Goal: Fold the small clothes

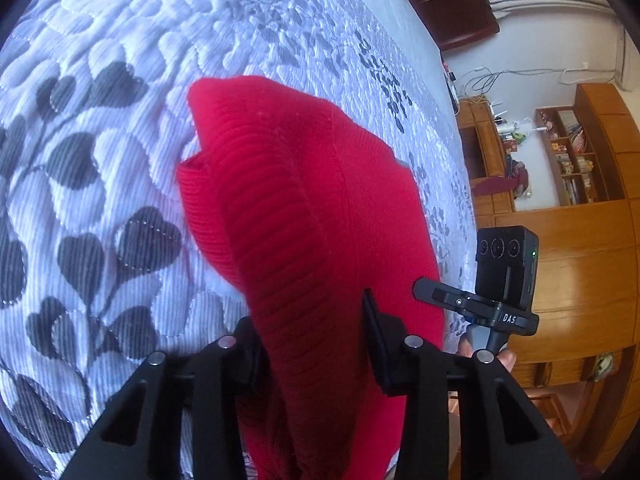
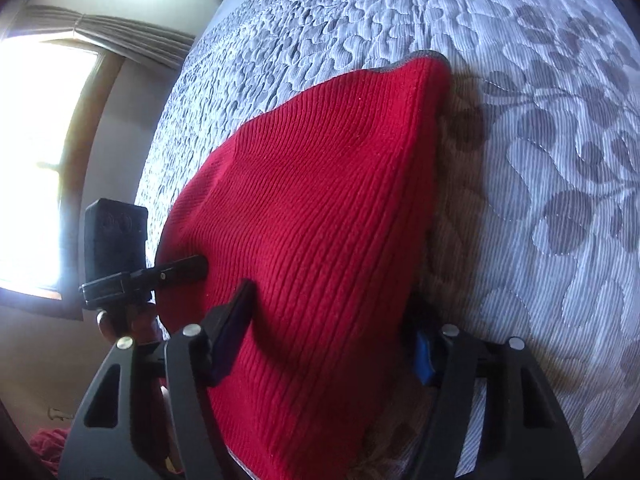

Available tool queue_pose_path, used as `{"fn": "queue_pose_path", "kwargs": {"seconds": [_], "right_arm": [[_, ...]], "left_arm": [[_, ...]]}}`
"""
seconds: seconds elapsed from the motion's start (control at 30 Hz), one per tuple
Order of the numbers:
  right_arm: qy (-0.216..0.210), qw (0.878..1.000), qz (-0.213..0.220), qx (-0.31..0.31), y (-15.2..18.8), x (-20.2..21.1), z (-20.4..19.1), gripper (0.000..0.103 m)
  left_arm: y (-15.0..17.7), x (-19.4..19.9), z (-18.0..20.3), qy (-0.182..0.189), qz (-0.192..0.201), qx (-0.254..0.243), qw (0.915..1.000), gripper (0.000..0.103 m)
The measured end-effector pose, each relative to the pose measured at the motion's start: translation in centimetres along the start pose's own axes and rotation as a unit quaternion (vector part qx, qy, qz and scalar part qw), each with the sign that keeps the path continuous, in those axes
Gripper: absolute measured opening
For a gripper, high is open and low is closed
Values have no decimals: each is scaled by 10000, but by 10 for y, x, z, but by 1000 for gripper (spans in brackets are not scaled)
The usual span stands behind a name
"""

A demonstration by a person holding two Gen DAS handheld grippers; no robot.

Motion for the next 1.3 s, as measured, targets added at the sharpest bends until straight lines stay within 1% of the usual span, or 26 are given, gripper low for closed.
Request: {"fn": "queue_pose_path", "kwargs": {"seconds": [0.07, 0.13, 0.17, 0.2, 0.27, 0.4, 0.5, 0.6, 0.67, 0.77, 0.87, 0.93, 1.03, 1.2, 1.3], "right_arm": [[148, 9999, 30, 24, -1, -2, -1, 64], [276, 9995, 96, 95, 2, 0, -6, 56], [250, 9995, 136, 98, 3, 2, -7, 49], [205, 9996, 190, 66, 5, 4, -8, 45], [138, 9995, 271, -39, 9, 8, -9, 42], [49, 9990, 383, -209, 19, 15, -8, 39], [123, 9988, 423, -210, 35, 25, -8, 38], [176, 9984, 454, -295, 57, 37, 1, 38], [173, 9981, 458, -373, 74, 45, 12, 38], [26, 9974, 510, -514, 104, 60, 31, 38], [-52, 9963, 558, -657, 125, 76, 48, 38], [-8, 9959, 588, -691, 136, 91, 58, 38], [148, 9958, 655, -627, 140, 113, 63, 37], [423, 9947, 866, -365, 135, 173, 72, 37], [350, 9939, 967, -407, 122, 205, 93, 37]], "left_arm": [[-2, -4, 2, -135, 25, -65, 9999, 42], [0, -2, 1, -132, 63, -59, 9999, 42], [0, -2, 1, -113, 91, -46, 9999, 41], [0, -2, 1, -106, 119, -24, 9999, 40], [2, -1, 1, -122, 235, 45, 9996, 38], [11, -1, 8, -284, 423, 113, 9986, 38], [17, -8, 19, -351, 386, 150, 9985, 37], [31, -23, 35, -308, 304, 178, 9989, 37], [42, -39, 48, -307, 216, 200, 9991, 37], [59, -62, 70, -376, 61, 181, 9991, 37], [66, -82, 93, -447, -89, 172, 9988, 37], [67, -92, 111, -423, -148, 168, 9989, 36], [61, -105, 142, -348, -172, 99, 9992, 35], [45, -122, 206, -397, -52, -260, 9989, 34], [30, -134, 230, -366, 67, -324, 9988, 34]]}}
Point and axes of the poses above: each gripper's, at about its wrist camera, not at the fingertips, and x roughly against the way its jaws point, z to its right, y to its underside, the point moved 7 cm from there along -x, roughly the way its jaws point, and after that the axes turned 14 degrees about -z, right-handed, at the moved point
